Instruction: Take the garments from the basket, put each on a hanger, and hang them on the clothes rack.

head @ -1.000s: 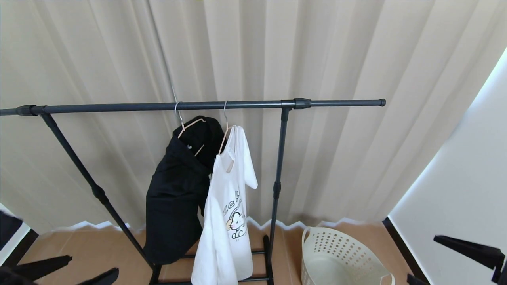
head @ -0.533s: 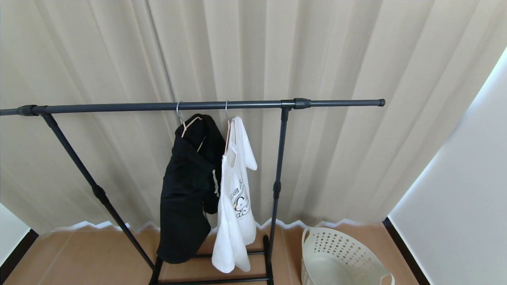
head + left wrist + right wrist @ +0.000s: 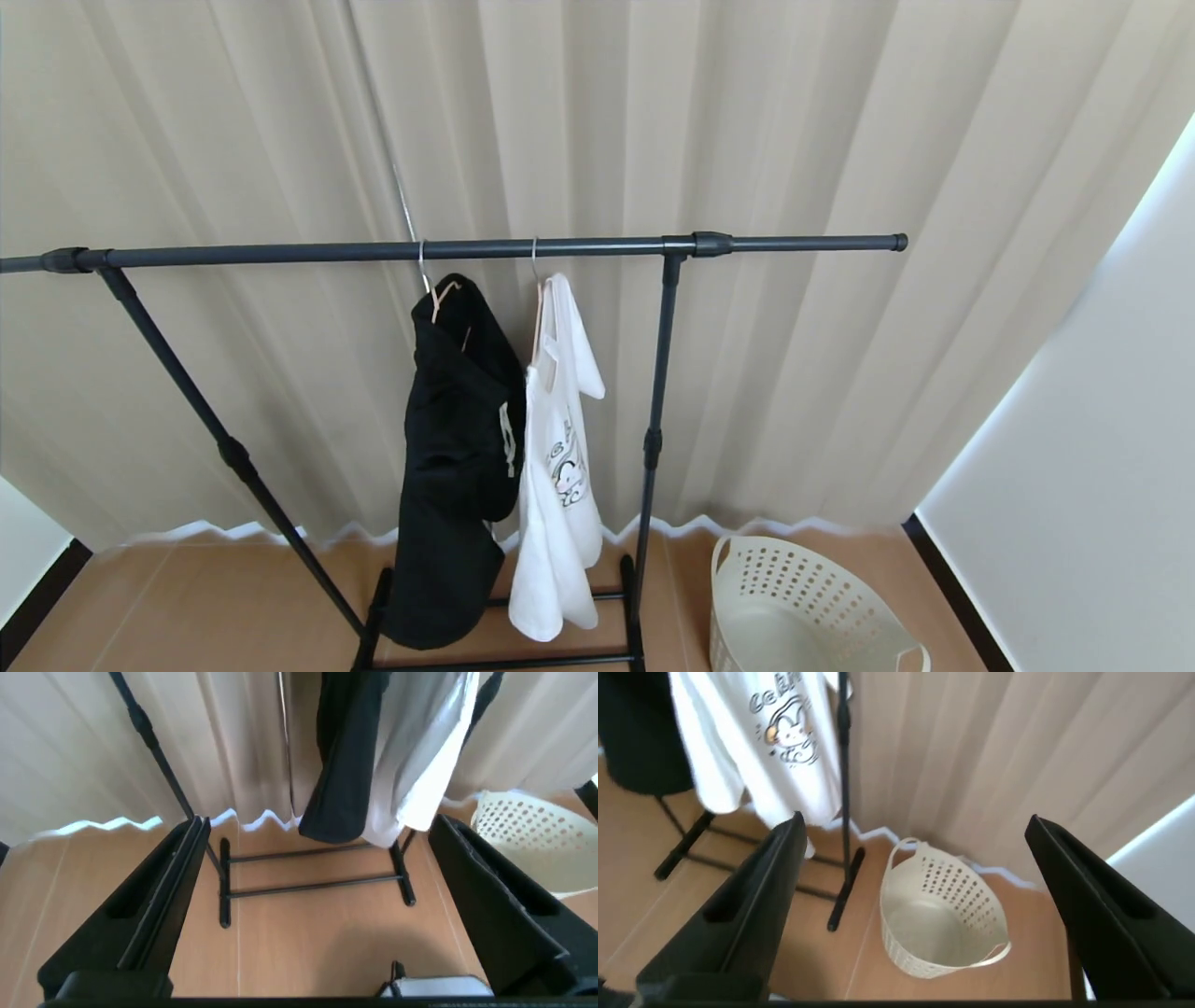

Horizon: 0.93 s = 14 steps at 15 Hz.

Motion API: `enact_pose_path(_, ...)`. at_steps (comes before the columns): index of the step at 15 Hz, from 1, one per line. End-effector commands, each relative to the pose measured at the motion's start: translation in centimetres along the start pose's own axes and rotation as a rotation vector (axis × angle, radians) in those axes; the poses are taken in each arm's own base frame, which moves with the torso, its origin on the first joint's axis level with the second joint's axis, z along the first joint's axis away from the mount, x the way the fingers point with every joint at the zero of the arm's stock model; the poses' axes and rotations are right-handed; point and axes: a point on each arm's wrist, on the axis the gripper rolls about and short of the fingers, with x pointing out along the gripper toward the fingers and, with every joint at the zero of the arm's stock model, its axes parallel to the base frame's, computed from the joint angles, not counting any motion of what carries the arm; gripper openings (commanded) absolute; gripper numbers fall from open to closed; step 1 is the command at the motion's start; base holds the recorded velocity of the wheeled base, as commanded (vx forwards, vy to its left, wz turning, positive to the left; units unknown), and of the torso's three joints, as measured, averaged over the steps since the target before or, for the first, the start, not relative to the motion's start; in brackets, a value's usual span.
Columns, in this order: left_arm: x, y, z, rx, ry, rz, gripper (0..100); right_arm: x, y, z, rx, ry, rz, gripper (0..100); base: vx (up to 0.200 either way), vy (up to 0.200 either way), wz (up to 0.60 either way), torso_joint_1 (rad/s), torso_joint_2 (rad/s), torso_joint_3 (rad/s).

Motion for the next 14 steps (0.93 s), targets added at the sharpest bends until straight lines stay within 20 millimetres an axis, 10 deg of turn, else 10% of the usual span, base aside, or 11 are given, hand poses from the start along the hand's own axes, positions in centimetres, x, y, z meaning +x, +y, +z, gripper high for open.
enact_pose_path(1, -0.14, -0.05, -0.14, -0.004, -0.014, 0.06, 100, -0.6, 0.28, -0.24, 0.002, -0.071, -0.093, 100, 0.0, 0.0, 0.0, 0.0, 0.0, 0.0)
enact_pose_path(14, -0.72, -0.19, -0.53, -0.292, -0.13, 0.148, 100, -0.96, 0.34, -0.16, 0.069, -0.141, -0.114, 100, 0.0, 0.0, 0.0, 0.0, 0.0, 0.0)
